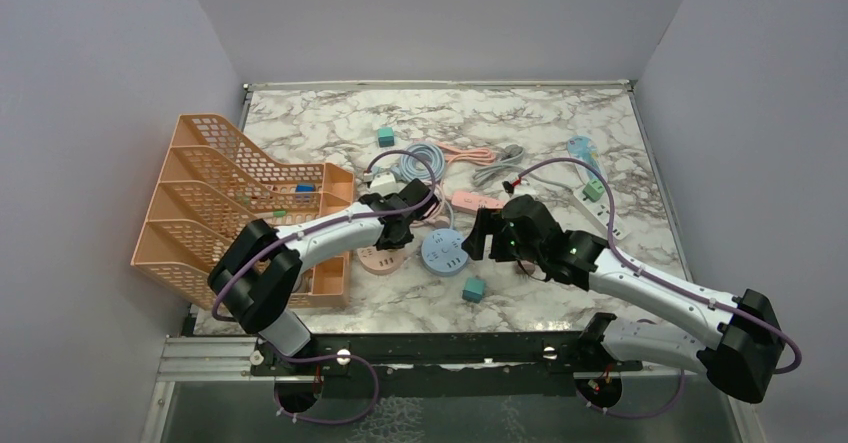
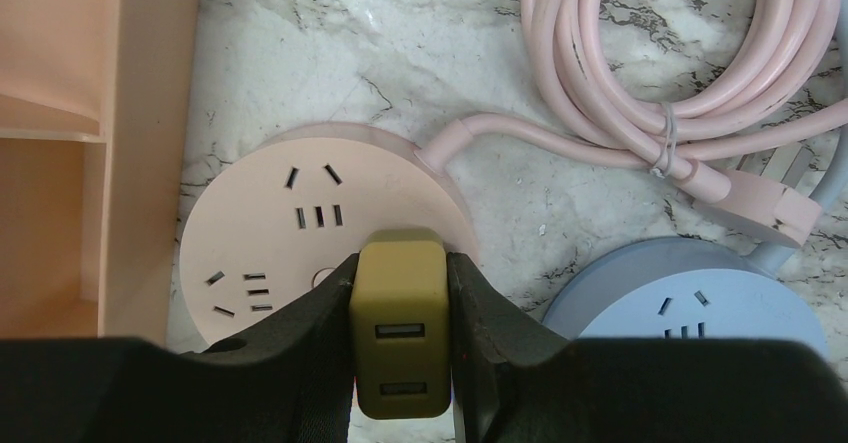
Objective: Insert the plug
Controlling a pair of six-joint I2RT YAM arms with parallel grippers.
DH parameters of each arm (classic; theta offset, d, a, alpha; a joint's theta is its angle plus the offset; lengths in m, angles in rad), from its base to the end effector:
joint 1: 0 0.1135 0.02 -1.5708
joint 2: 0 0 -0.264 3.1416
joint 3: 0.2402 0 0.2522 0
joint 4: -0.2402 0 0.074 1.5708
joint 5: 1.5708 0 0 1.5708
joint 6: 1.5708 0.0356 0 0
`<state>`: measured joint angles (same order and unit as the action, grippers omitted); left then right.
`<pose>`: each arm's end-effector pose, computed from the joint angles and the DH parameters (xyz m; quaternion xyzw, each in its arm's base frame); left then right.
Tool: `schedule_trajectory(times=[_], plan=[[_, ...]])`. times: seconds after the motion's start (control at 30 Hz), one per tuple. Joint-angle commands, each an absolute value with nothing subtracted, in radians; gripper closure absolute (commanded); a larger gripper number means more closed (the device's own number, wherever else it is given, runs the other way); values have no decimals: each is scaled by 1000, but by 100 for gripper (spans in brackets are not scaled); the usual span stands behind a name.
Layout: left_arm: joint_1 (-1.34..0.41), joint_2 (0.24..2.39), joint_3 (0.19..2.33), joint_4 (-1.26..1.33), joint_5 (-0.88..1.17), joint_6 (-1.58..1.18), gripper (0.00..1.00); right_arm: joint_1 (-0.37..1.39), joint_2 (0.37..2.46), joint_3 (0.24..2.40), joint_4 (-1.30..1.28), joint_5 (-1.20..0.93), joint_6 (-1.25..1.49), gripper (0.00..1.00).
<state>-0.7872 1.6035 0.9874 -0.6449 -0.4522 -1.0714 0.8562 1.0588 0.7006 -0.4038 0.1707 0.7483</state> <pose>0.2196 -0.1984 0.1838 -0.1706 0.9483 0.0121 0.2674 0.1488 0.1622 0.2386 -0.0159 0.9165 0.2274 0.3288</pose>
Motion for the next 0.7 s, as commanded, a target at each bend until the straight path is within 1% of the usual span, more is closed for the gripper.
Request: schedule_trajectory(times=[0.0, 0.17, 0.2, 0.3, 0.4, 0.43, 0.53, 0.6, 0.67], plan=[[-776, 1684, 876, -537, -338, -1105, 100, 862, 1060, 688, -398, 174, 760, 26], [-776, 1620, 891, -536, -349, -1072, 100, 862, 1053, 696, -411, 177, 761, 26], [-776, 1599, 902, -545, -361, -1060, 96, 862, 1051, 699, -418, 179, 761, 26], [-776, 1542, 961, -591, -393, -1023, 72, 862, 1043, 708, -438, 187, 762, 26], [-775, 1498, 1033, -643, -418, -992, 47, 862, 1035, 713, -466, 193, 770, 25], [-776, 1485, 1053, -660, -425, -982, 41, 862, 1034, 714, -478, 193, 775, 25], [-775, 1439, 1102, -697, -443, -950, 29, 862, 1038, 713, -501, 161, 780, 26], [-775, 1405, 1127, -714, -451, -927, 25, 862, 1049, 708, -503, 115, 759, 25], [-775, 1364, 1141, -716, -449, -903, 24, 862, 1085, 718, -528, 81, 748, 25]])
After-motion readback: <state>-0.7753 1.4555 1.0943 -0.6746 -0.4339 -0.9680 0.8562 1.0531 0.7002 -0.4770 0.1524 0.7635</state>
